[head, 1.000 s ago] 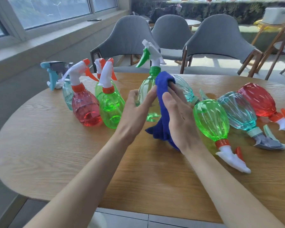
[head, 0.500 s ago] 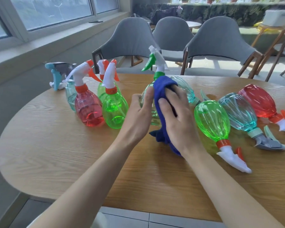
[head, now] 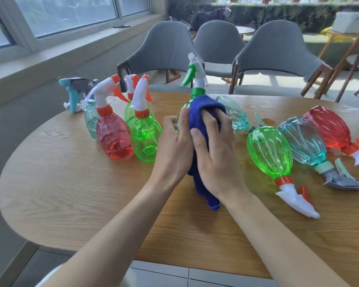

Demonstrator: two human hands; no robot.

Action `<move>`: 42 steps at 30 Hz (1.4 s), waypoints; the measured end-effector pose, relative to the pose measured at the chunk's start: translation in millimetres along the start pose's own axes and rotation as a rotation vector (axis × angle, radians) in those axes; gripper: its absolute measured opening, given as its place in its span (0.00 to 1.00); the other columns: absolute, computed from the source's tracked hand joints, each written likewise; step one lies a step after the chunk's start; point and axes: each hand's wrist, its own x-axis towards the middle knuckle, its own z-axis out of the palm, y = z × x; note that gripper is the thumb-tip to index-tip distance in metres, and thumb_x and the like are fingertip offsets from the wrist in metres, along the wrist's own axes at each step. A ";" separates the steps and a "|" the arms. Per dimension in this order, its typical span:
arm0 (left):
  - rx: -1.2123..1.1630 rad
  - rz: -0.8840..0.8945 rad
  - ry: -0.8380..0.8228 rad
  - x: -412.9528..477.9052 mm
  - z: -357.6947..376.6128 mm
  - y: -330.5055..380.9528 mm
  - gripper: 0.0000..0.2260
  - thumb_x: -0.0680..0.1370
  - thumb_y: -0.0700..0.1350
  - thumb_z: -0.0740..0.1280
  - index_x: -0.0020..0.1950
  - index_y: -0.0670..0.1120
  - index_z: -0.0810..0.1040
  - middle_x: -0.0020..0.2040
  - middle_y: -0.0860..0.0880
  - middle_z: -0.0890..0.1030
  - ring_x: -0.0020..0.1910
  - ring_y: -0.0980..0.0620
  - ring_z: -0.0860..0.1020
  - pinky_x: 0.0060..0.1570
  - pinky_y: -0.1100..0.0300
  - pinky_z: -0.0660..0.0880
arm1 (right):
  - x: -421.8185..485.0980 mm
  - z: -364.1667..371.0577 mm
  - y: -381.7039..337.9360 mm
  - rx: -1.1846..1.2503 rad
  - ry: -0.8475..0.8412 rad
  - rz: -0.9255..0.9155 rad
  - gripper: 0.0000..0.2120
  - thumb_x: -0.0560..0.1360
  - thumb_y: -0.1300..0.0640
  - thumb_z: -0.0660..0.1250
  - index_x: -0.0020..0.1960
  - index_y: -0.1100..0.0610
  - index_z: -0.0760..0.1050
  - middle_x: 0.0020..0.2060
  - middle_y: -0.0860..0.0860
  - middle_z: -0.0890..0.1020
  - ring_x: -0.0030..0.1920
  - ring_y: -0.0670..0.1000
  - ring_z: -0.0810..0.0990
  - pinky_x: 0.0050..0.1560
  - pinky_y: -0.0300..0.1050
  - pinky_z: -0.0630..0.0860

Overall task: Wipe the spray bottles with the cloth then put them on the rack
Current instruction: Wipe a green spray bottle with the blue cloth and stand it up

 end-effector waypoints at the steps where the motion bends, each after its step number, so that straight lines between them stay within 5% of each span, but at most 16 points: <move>1: -0.001 -0.006 0.010 0.4 -0.2 0.6 0.23 0.86 0.66 0.54 0.64 0.49 0.74 0.46 0.54 0.84 0.41 0.65 0.81 0.43 0.64 0.76 | 1.0 0.0 0.6 0.000 -0.004 -0.011 0.24 0.86 0.44 0.55 0.79 0.51 0.68 0.76 0.52 0.66 0.77 0.50 0.64 0.78 0.42 0.59; 4: 0.016 0.030 -0.012 -5.4 -0.3 3.3 0.23 0.85 0.67 0.54 0.63 0.48 0.73 0.42 0.54 0.82 0.36 0.63 0.79 0.41 0.63 0.77 | 10.0 -7.8 4.1 0.115 -0.004 -0.001 0.23 0.86 0.43 0.56 0.77 0.52 0.69 0.69 0.50 0.72 0.71 0.49 0.71 0.74 0.41 0.65; 8: -0.034 0.039 -0.097 -4.8 1.9 3.5 0.29 0.85 0.69 0.51 0.64 0.45 0.76 0.47 0.52 0.82 0.39 0.66 0.78 0.44 0.69 0.77 | 20.6 -24.3 5.8 0.587 -0.033 0.310 0.17 0.88 0.42 0.56 0.68 0.48 0.77 0.55 0.49 0.83 0.55 0.48 0.82 0.61 0.50 0.77; 11: -0.139 -0.047 -0.159 0.5 3.1 3.7 0.31 0.83 0.73 0.51 0.52 0.54 0.84 0.54 0.51 0.87 0.54 0.54 0.84 0.61 0.44 0.82 | 18.9 -24.2 5.7 0.941 -0.067 0.561 0.20 0.89 0.43 0.55 0.65 0.53 0.81 0.54 0.48 0.88 0.55 0.47 0.86 0.59 0.48 0.82; 14: -0.261 -0.141 -0.089 6.2 -0.3 7.5 0.29 0.87 0.67 0.50 0.47 0.60 0.88 0.52 0.60 0.88 0.60 0.59 0.85 0.71 0.50 0.76 | 5.9 -10.3 4.0 0.776 -0.122 0.449 0.19 0.85 0.38 0.59 0.69 0.45 0.77 0.56 0.44 0.84 0.55 0.51 0.82 0.63 0.56 0.79; 17: -0.272 -0.191 -0.116 10.0 -5.3 4.5 0.30 0.85 0.71 0.50 0.63 0.54 0.84 0.62 0.59 0.86 0.67 0.62 0.80 0.76 0.52 0.71 | 1.7 -6.1 3.9 0.634 -0.150 0.327 0.15 0.86 0.40 0.59 0.71 0.38 0.70 0.57 0.34 0.80 0.59 0.38 0.79 0.64 0.38 0.71; 19: -0.308 -0.193 -0.158 10.4 -5.8 3.1 0.32 0.84 0.72 0.51 0.72 0.52 0.81 0.68 0.53 0.84 0.70 0.54 0.80 0.76 0.44 0.72 | 8.1 -12.5 4.4 0.622 -0.125 0.311 0.21 0.87 0.40 0.58 0.77 0.45 0.70 0.66 0.38 0.79 0.67 0.39 0.77 0.72 0.45 0.69; 22: -0.356 -0.206 -0.259 6.1 -3.7 3.7 0.30 0.88 0.66 0.49 0.70 0.50 0.82 0.62 0.46 0.87 0.64 0.46 0.85 0.70 0.42 0.77 | 21.2 -20.4 8.5 0.767 -0.074 0.451 0.27 0.83 0.34 0.62 0.71 0.52 0.79 0.64 0.50 0.84 0.66 0.53 0.82 0.71 0.60 0.74; 25: -0.363 -0.210 -0.273 5.6 -2.2 -0.2 0.29 0.88 0.65 0.49 0.67 0.50 0.83 0.60 0.47 0.88 0.61 0.47 0.86 0.68 0.44 0.78 | 17.7 -18.2 7.1 0.782 -0.043 0.487 0.21 0.85 0.37 0.61 0.64 0.52 0.80 0.48 0.42 0.84 0.48 0.44 0.82 0.55 0.45 0.77; 28: -0.316 -0.200 -0.174 9.7 -6.4 -1.8 0.32 0.86 0.69 0.50 0.72 0.50 0.81 0.68 0.52 0.84 0.69 0.54 0.81 0.76 0.46 0.71 | 2.3 -8.1 2.1 0.557 -0.091 0.349 0.17 0.88 0.40 0.56 0.75 0.39 0.68 0.61 0.27 0.74 0.63 0.28 0.72 0.68 0.33 0.64; 30: -0.204 -0.122 -0.161 12.1 -8.5 -4.0 0.36 0.83 0.73 0.49 0.80 0.52 0.73 0.76 0.56 0.77 0.74 0.62 0.73 0.79 0.51 0.65 | -3.1 -5.4 -1.5 0.416 -0.143 0.312 0.19 0.87 0.38 0.54 0.76 0.34 0.57 0.60 0.15 0.62 0.65 0.17 0.58 0.69 0.24 0.53; 32: -0.120 -0.041 -0.145 12.1 -10.6 -7.0 0.28 0.86 0.70 0.49 0.73 0.55 0.75 0.66 0.63 0.77 0.59 0.79 0.72 0.68 0.69 0.67 | -0.5 -6.9 -0.4 0.377 -0.135 0.295 0.29 0.86 0.35 0.53 0.84 0.43 0.56 0.72 0.24 0.63 0.76 0.26 0.56 0.80 0.36 0.54; 35: 0.023 -0.018 -0.139 3.5 -9.1 0.5 0.14 0.88 0.63 0.50 0.57 0.58 0.69 0.48 0.62 0.72 0.37 0.80 0.71 0.42 0.80 0.68 | 7.5 -14.4 1.0 0.394 -0.106 0.331 0.31 0.87 0.36 0.51 0.86 0.48 0.55 0.83 0.42 0.63 0.82 0.39 0.57 0.85 0.49 0.53; 39: 0.066 0.024 -0.060 2.1 -9.5 -3.6 0.17 0.87 0.64 0.53 0.58 0.53 0.71 0.52 0.58 0.77 0.46 0.74 0.76 0.47 0.74 0.70 | 2.0 -4.5 -4.6 0.403 -0.144 0.368 0.32 0.86 0.35 0.52 0.86 0.47 0.54 0.77 0.34 0.66 0.77 0.32 0.61 0.80 0.40 0.55; 42: 0.104 0.038 0.041 4.8 -10.2 -9.8 0.21 0.87 0.65 0.54 0.60 0.49 0.73 0.54 0.52 0.81 0.53 0.59 0.79 0.51 0.60 0.71 | -9.5 12.3 -6.5 0.267 -0.157 0.304 0.34 0.86 0.39 0.55 0.86 0.53 0.51 0.78 0.43 0.63 0.76 0.35 0.58 0.76 0.28 0.50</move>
